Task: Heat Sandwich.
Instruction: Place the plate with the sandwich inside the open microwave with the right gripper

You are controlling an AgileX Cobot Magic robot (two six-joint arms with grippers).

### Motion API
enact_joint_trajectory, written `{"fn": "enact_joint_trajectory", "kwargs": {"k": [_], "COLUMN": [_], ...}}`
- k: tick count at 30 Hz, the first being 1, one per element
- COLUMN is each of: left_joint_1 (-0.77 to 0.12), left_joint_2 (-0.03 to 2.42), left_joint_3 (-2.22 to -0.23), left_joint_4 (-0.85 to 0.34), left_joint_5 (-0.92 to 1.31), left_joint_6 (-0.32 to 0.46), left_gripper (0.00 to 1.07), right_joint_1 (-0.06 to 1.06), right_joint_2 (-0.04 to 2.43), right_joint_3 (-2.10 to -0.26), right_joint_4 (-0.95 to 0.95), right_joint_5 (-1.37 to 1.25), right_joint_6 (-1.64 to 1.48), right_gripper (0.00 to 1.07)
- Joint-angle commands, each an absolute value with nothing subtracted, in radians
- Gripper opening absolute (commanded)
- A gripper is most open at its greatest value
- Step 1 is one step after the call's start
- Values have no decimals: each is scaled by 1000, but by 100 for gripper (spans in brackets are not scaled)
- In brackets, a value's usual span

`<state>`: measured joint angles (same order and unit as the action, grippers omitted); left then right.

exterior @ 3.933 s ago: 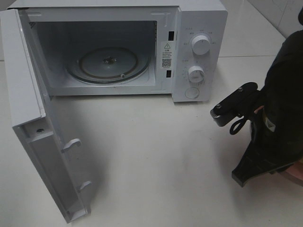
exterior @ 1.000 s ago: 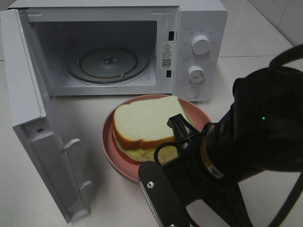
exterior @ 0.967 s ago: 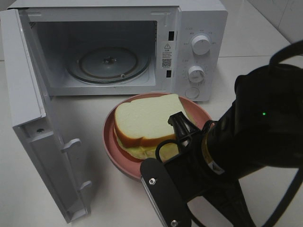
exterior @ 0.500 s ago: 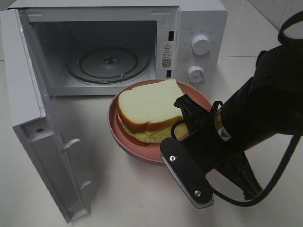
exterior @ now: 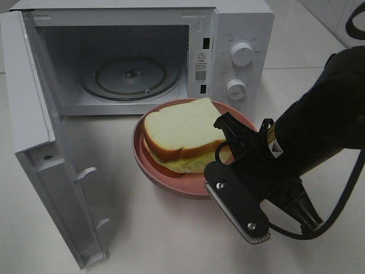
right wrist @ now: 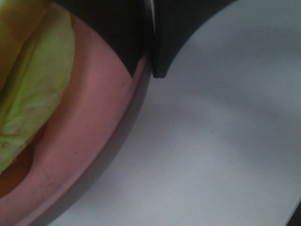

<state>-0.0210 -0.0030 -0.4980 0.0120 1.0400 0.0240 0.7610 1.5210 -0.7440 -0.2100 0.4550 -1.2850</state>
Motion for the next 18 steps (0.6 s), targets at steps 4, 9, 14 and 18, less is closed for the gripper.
{"fn": "enact_joint_trajectory", "kwargs": {"k": [4, 9, 14, 18], "left_joint_1": [-28, -28, -28, -28], "left_joint_2": [-30, -30, -30, -30], "left_joint_3": [-494, -494, -494, -494], "left_joint_4": [13, 13, 13, 13], "left_joint_5": [1036, 1036, 1036, 1036], "left_joint_6": [20, 20, 20, 20], "left_gripper": [98, 98, 98, 98], "right_joint_1": [758, 758, 758, 758], "right_joint_2": [1517, 1536, 1565, 1586], "right_joint_3": [-771, -809, -845, -873], "right_joint_4": [-204, -204, -197, -196], "right_joint_5": [422, 430, 425, 421], "right_joint_6": [-1302, -1307, -1307, -1324], "right_gripper": [0, 0, 0, 0]}}
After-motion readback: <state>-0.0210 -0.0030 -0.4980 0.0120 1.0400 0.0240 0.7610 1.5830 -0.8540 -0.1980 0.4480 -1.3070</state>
